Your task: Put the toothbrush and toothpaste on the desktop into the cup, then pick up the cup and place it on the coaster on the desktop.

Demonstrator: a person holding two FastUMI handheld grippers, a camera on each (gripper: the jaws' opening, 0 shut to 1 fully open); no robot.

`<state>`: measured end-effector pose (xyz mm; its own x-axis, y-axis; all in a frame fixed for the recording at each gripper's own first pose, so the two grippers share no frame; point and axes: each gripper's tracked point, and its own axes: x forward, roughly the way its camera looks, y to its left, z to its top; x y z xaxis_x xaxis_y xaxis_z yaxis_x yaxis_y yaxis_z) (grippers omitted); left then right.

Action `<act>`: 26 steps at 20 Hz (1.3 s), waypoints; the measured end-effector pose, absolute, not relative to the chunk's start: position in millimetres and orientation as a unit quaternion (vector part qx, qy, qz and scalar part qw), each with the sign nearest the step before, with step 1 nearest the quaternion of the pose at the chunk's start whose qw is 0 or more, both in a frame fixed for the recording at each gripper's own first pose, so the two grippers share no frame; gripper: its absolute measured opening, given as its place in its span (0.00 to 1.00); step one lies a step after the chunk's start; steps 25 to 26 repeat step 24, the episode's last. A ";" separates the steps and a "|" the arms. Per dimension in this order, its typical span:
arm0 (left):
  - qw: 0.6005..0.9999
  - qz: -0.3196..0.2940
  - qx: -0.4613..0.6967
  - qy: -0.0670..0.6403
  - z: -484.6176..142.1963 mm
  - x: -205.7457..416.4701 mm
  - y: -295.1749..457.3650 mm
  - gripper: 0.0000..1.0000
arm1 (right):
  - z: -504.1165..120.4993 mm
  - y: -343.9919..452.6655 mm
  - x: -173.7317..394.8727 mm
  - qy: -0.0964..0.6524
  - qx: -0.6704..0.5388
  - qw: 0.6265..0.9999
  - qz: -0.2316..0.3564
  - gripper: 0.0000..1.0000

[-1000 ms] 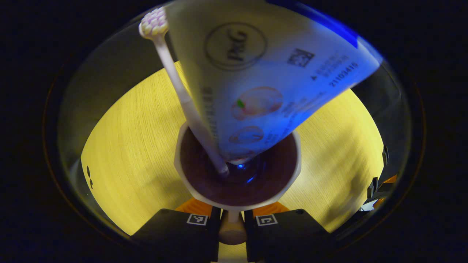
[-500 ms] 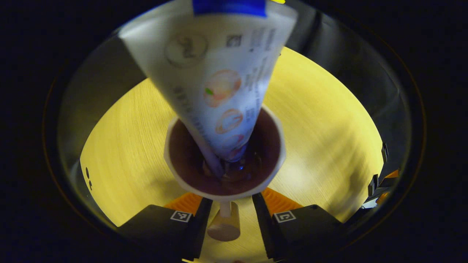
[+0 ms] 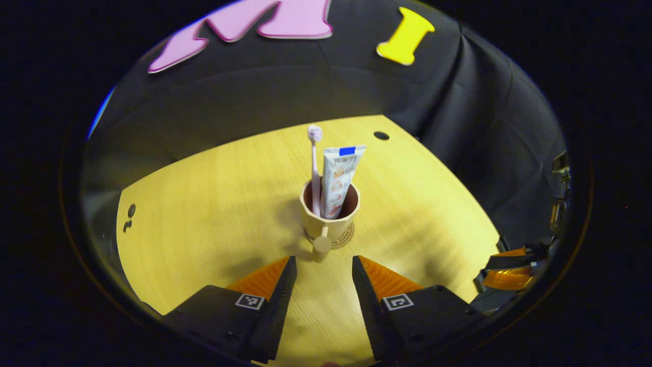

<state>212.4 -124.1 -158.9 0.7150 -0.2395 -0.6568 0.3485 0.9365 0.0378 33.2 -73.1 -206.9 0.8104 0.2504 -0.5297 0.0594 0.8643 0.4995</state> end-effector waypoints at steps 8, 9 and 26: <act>0.952 -0.139 -0.012 0.272 -108.5 128.7 -59.9 0.73 | -167.9 -45.7 37.1 0.284 0.191 0.938 0.057 0.57; 0.956 -0.130 -0.023 0.260 -104.6 118.3 -46.6 0.73 | -159.4 -33.1 36.7 0.282 0.179 0.940 0.066 0.57; 0.973 -0.096 -0.079 0.197 -86.9 43.3 1.9 0.73 | -106.9 50.3 34.3 0.244 0.123 0.955 0.119 0.67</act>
